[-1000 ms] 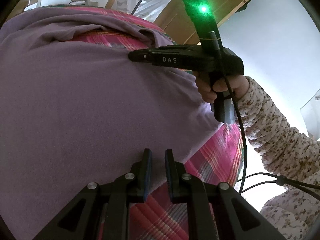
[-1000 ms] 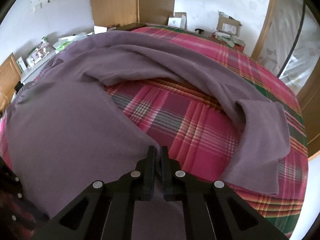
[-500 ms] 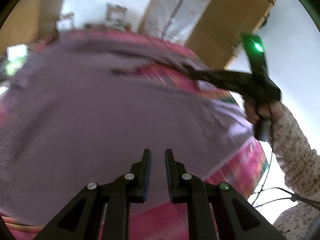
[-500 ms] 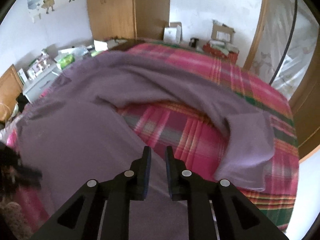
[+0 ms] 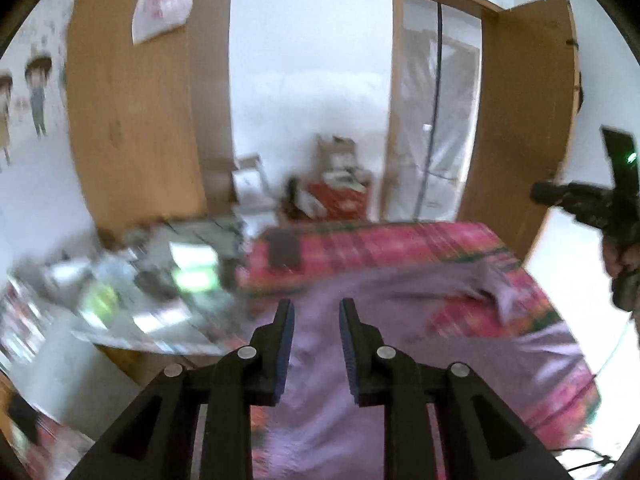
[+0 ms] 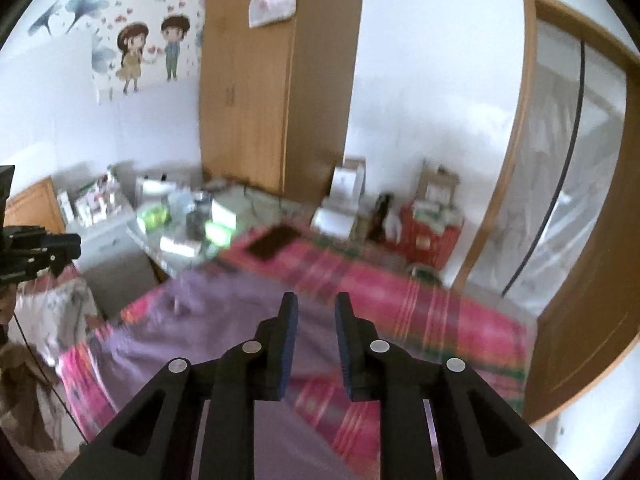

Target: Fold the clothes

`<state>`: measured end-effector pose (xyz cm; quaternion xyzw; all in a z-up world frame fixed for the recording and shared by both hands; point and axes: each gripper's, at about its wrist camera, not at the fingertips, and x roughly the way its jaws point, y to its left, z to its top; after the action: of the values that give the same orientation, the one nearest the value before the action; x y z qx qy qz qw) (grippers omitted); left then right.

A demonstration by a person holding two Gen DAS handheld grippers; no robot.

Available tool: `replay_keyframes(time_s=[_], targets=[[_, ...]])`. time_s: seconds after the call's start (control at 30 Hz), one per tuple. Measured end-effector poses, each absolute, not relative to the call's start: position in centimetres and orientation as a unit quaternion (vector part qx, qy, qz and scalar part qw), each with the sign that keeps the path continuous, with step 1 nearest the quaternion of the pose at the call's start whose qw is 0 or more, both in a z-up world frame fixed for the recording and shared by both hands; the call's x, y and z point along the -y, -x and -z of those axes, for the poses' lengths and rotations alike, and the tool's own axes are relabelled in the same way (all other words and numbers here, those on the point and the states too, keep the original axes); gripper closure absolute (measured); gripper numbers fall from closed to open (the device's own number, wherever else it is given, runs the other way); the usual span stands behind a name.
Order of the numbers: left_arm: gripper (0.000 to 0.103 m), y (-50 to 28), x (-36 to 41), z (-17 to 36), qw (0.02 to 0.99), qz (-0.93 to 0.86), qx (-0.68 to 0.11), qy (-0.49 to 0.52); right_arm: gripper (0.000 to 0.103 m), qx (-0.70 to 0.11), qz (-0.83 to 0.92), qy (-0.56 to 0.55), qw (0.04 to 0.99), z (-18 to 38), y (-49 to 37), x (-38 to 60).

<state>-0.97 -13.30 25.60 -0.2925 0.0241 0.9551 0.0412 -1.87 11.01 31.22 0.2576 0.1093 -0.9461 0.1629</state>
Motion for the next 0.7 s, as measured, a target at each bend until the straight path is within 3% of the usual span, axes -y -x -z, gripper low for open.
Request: replay_keyframes(time_s=[0.17,0.23,0.43,0.7], targets=[[0.072,7.5,16.4,-24.5,0.038,-0.938,-0.040,0.342,0.076,-0.131,0.937,-0.260,0.195,-32.8,6.2,-7.6],[0.072,10.4,17.4,-21.6,0.041,-0.925,-0.037,0.376,0.065,-0.136,0.923,-0.282,0.224,-30.9,8.2,-6.3],[0.072,17.0,19.0,-12.8,0.067,-0.876,-0.035,0.477,0.065,-0.171,0.877,-0.365,0.260,-21.5,15.5,-3.1],[0.070,21.2,19.1,-7.1,0.106,-0.858,-0.049,0.500,0.065,-0.160,0.844,-0.423,0.287,-13.5,23.3,-2.0]])
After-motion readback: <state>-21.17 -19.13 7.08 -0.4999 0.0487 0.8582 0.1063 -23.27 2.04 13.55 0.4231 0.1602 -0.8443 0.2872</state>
